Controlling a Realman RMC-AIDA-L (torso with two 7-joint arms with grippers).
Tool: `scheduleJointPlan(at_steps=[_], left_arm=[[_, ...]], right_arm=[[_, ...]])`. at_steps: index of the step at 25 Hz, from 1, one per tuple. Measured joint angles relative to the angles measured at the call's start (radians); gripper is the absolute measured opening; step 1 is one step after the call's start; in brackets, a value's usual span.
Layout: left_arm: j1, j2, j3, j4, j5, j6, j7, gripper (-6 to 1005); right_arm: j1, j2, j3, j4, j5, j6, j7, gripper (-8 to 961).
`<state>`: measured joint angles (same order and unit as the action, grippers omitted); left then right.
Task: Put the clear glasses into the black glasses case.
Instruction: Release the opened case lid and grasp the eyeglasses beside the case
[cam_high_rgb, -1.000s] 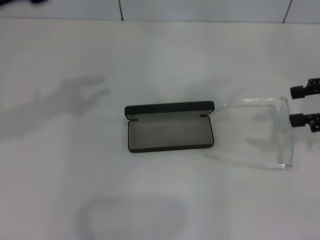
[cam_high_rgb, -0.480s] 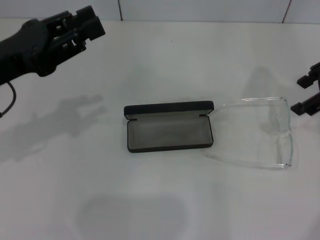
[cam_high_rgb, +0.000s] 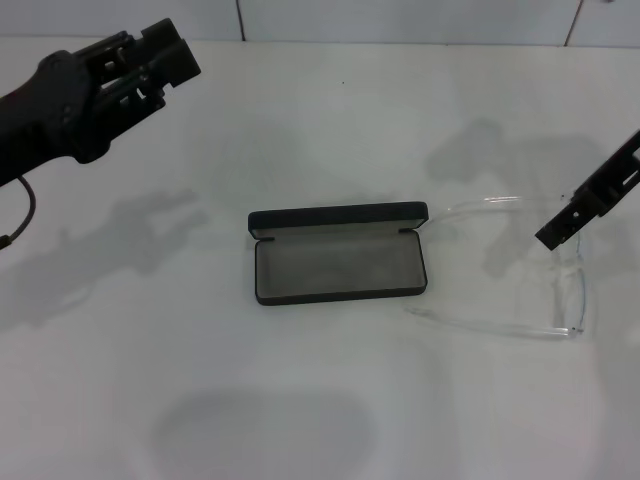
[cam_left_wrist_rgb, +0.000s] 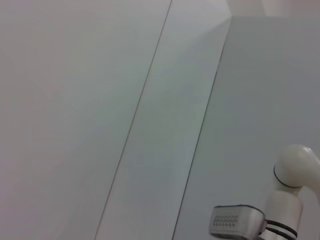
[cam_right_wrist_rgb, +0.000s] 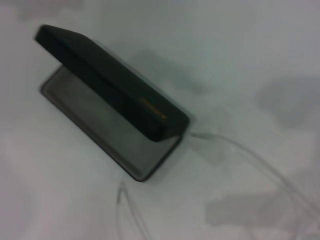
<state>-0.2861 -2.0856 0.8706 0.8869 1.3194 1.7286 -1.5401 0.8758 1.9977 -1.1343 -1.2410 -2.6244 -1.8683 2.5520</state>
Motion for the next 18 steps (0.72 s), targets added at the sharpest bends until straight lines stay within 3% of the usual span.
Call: scheduleJointPlan(at_steps=[5,12,18], left_arm=[[0.001,0.005,-0.002,-0.030,0.006,-0.001,0.070,399],[0.000,0.029,-0.002,-0.090,0.011,-0.004,0.190,398],[-0.002,0.030,-0.002,-0.116,0.016,-0.005,0.248,398]], right_arm=[[0.014,0.012,-0.091,0.004,-0.047,0.024,0.167,732],[0.013,0.017,-0.097,0.042,-0.071,0.045,0.279,731],[0.003,0.027,-0.087,0.104,-0.106,0.057,0.287,731]])
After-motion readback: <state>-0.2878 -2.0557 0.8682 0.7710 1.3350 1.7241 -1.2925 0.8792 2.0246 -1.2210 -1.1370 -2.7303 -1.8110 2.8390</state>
